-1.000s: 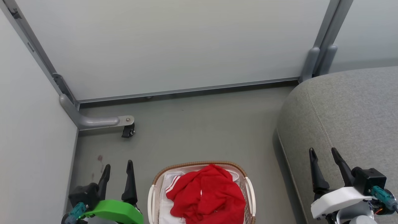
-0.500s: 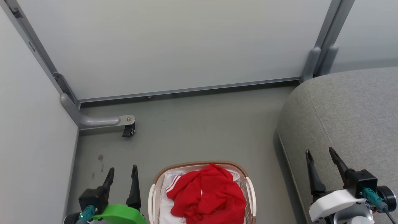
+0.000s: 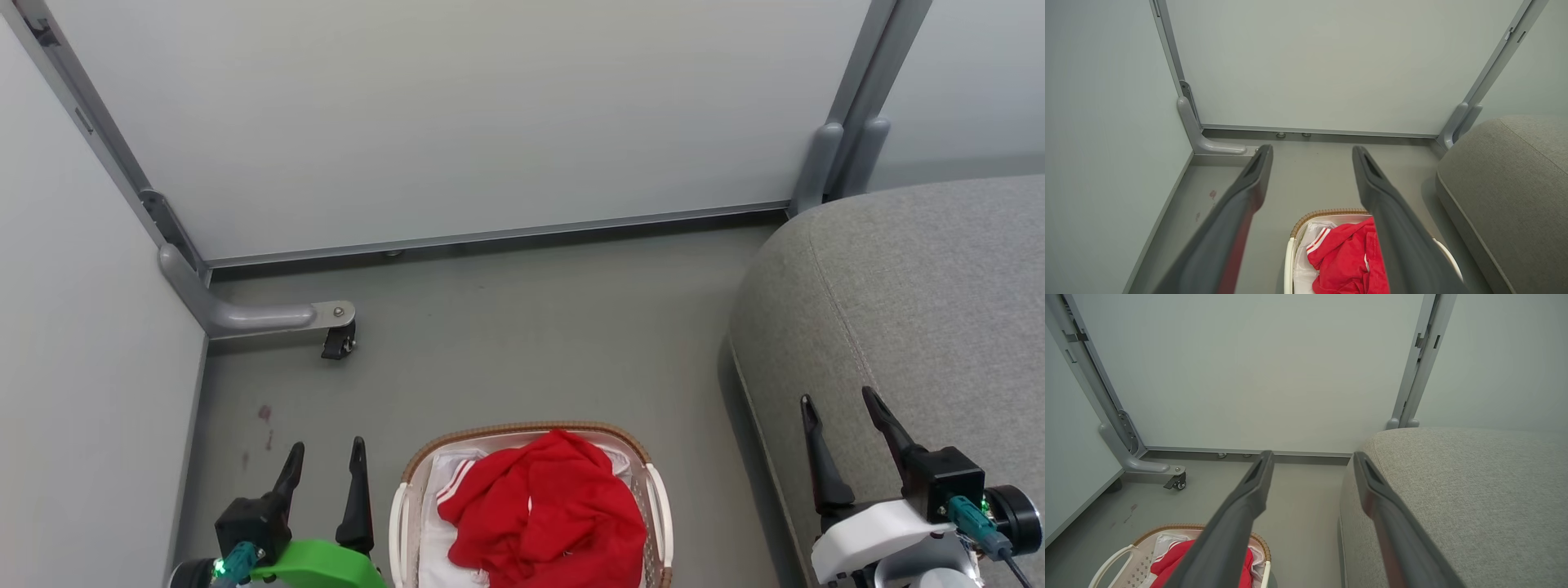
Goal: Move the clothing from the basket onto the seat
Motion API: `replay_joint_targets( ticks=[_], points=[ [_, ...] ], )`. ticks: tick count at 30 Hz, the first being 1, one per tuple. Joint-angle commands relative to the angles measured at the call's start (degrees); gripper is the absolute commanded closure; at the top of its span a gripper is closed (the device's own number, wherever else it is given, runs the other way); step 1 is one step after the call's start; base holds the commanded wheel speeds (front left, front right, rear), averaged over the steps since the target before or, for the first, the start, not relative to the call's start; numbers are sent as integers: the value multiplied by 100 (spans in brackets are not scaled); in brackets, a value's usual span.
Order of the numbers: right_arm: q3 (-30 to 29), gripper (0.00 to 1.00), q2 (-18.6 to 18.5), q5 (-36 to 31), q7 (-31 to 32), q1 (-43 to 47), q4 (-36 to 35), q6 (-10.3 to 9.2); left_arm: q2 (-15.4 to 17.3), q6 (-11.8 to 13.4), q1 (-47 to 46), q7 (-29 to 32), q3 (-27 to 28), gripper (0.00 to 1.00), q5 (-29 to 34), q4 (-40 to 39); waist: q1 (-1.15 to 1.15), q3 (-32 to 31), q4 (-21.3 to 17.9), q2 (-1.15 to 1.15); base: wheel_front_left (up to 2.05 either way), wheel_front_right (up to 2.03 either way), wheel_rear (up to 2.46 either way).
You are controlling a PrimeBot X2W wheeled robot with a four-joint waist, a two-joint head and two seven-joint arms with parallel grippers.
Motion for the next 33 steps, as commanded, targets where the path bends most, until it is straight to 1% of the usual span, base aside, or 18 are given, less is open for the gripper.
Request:
replay_joint_targets(
  ticks=[1, 18, 25, 29, 33],
  points=[
    [-4, 0, -34, -28, -26, 69, 19, 0, 38, 30, -63, -20, 2, 0, 23, 16, 0, 0, -1, 0, 0, 0, 0],
    [-25, 0, -34, 5, -26, -39, -31, 0, 36, -18, -182, -14, -120, 0, 85, 14, 0, 136, -36, 0, 0, 0, 0],
    [-29, 0, -33, 38, -25, -298, -150, 0, 34, -106, -533, -14, -369, 0, 124, 39, 0, 673, -162, 0, 0, 0, 0],
    [-27, 0, -33, 76, -21, -546, -218, 0, 36, -173, -889, -14, -613, 0, 198, 156, 0, 1122, -285, 0, 0, 0, 0],
    [11, 0, -33, 133, -20, -856, -270, 0, 35, -215, -1326, -13, -864, 0, 305, 436, 0, 1666, -478, 0, 0, 0, 0]
  ],
)
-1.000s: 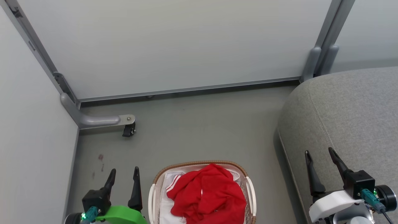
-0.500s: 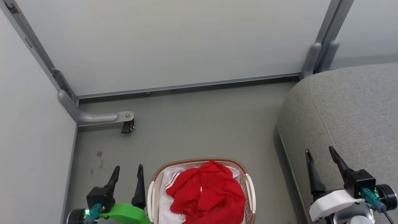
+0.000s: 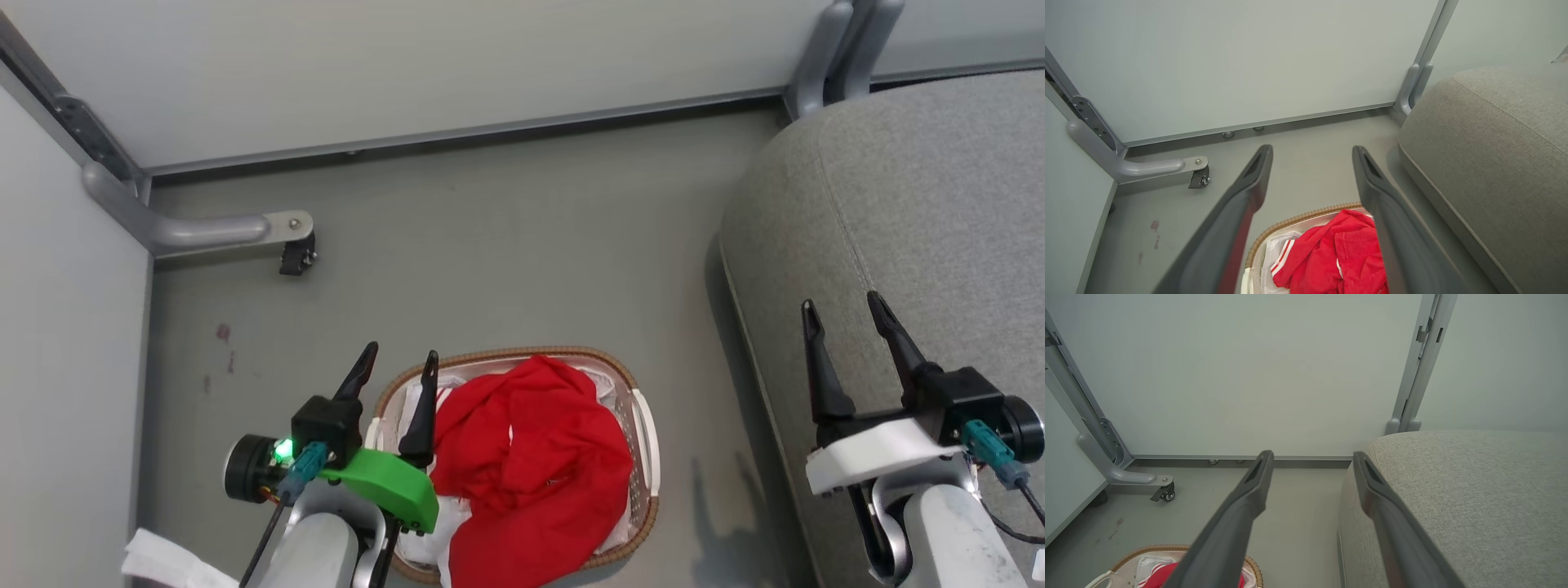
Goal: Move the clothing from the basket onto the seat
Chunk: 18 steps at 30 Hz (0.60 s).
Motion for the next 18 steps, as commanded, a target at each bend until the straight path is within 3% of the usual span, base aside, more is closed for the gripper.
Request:
replay_joint_targets(
  ticks=[1, 18],
  points=[
    [22, 0, -30, 40, -12, -181, -42, 0, 33, -37, -248, -7, -75, 0, 83, 126, 0, 736, -328, 0, 0, 0, 0],
    [361, 0, -23, 505, -12, -1130, -232, -1, 84, -187, -1864, -7, -1281, 0, 652, 2098, 0, 2733, -1184, 0, 0, 0, 0]
  ],
)
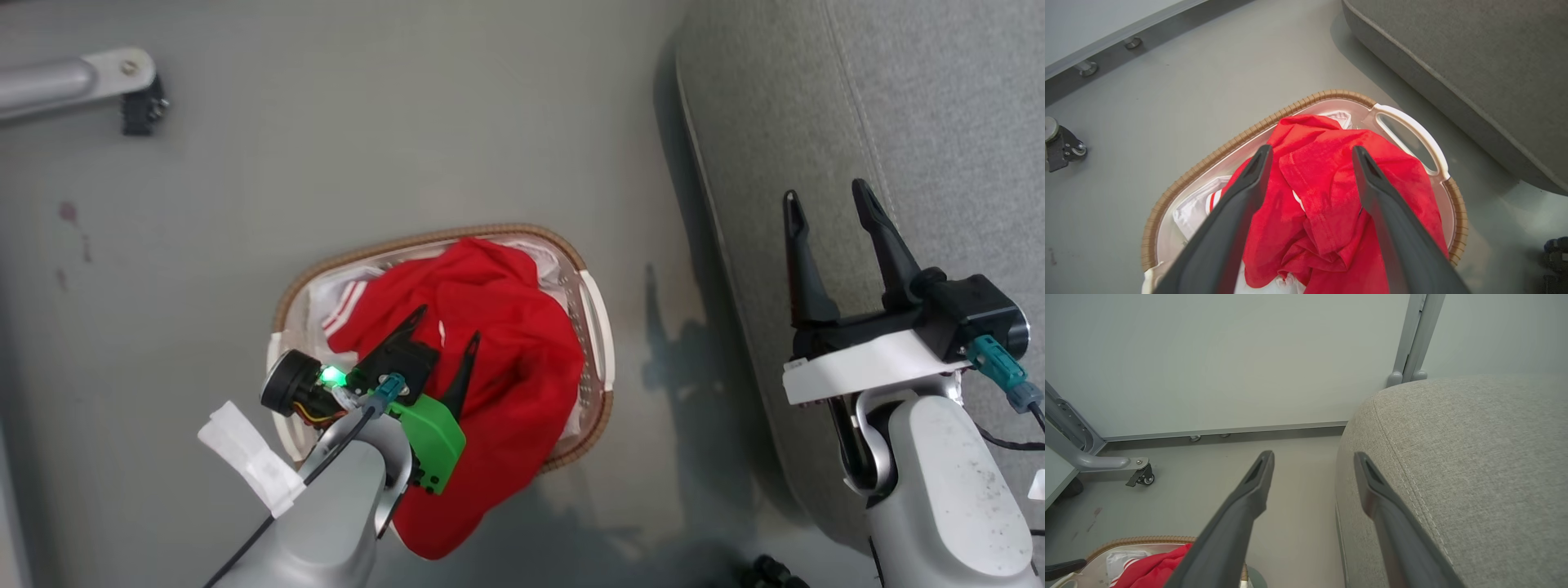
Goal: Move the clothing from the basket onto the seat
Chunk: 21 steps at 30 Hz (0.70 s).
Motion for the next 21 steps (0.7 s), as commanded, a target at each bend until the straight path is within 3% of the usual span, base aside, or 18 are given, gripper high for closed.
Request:
replay_joint_targets(
  ticks=[1, 12, 21],
  points=[
    [54, 0, -14, 70, -12, -124, -46, -4, 86, -35, -203, -6, -53, 0, 45, 122, 0, 794, -564, 0, 0, 0, 0],
    [529, 0, -10, 441, -12, -370, -157, -4, 219, -35, -931, -6, -480, 0, 243, 1132, 0, 1513, -1092, 0, 0, 0, 0],
    [744, 0, -12, 717, -12, -443, -301, -4, 337, 80, -1266, -6, -407, 0, 130, 1522, 0, 1824, -1367, 0, 0, 0, 0]
  ],
)
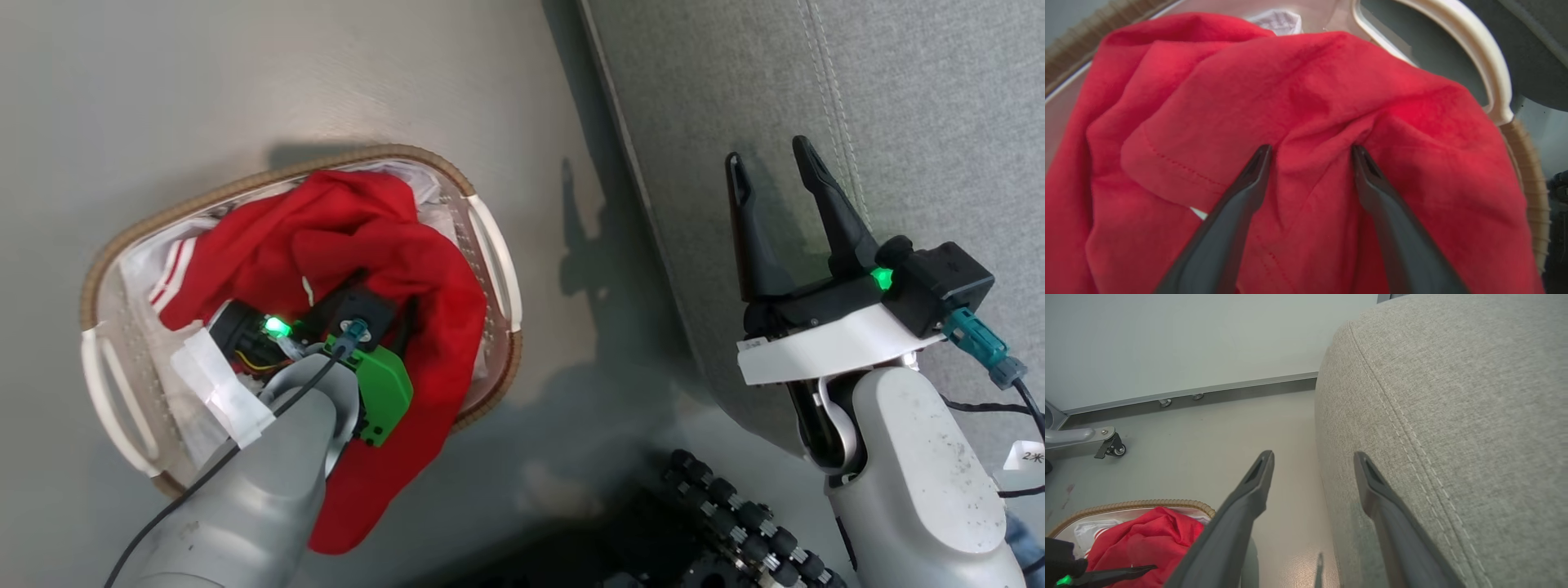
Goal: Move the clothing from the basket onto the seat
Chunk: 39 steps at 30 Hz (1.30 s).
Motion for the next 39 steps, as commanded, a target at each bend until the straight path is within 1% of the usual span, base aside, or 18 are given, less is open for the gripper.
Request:
replay_joint_targets(
  ticks=[1, 7, 8, 9, 11, 12, 17, 24, 31, 39],
  points=[
    [19, 0, -11, 51, -12, -61, -47, -4, 97, 34, -129, -6, 30, 0, -28, 51, -1, 247, -244, 0, 0, 0, 0],
    [32, 0, -11, 142, -12, -76, -115, -4, 121, 112, -244, -6, 44, 1, -68, 173, -1, 322, -304, 0, 0, 0, 0],
    [25, 0, -11, 149, -12, -78, -117, -4, 117, 121, -250, -6, 51, 25, -82, 177, -1, 324, -303, 0, 0, 0, 0],
    [16, 0, -12, 151, -12, -79, -112, -4, 108, 129, -257, -6, 57, 53, -99, 181, -1, 321, -302, 0, 0, 0, 0],
    [17, 0, -11, 146, -12, -84, -95, -4, 79, 144, -253, -6, 48, 97, -126, 184, -1, 308, -295, 0, 0, 0, 0],
    [20, 0, -12, 147, -12, -88, -88, -4, 66, 143, -245, -6, 41, 100, -129, 166, -1, 299, -289, 0, 0, 0, 0],
    [-49, 0, -12, 75, -12, -63, -36, -4, 12, 136, -107, -6, 24, 100, -179, -94, -1, 160, -176, 0, 0, 0, 0],
    [-183, 0, -14, -119, -12, 25, 86, -4, -28, 67, 198, -6, -7, 100, -257, -665, -1, -272, 97, 0, 0, 0, 0],
    [-331, 0, -16, -407, -12, 205, 216, -4, 6, 13, 709, -6, -20, 100, -325, -1379, -1, -974, 486, 0, 0, 0, 0],
    [-534, 0, -18, -733, -12, 549, 370, -4, 0, -19, 1327, -6, 60, 100, -389, -2293, -1, -1927, 939, 0, 0, 0, 0]
  ],
)
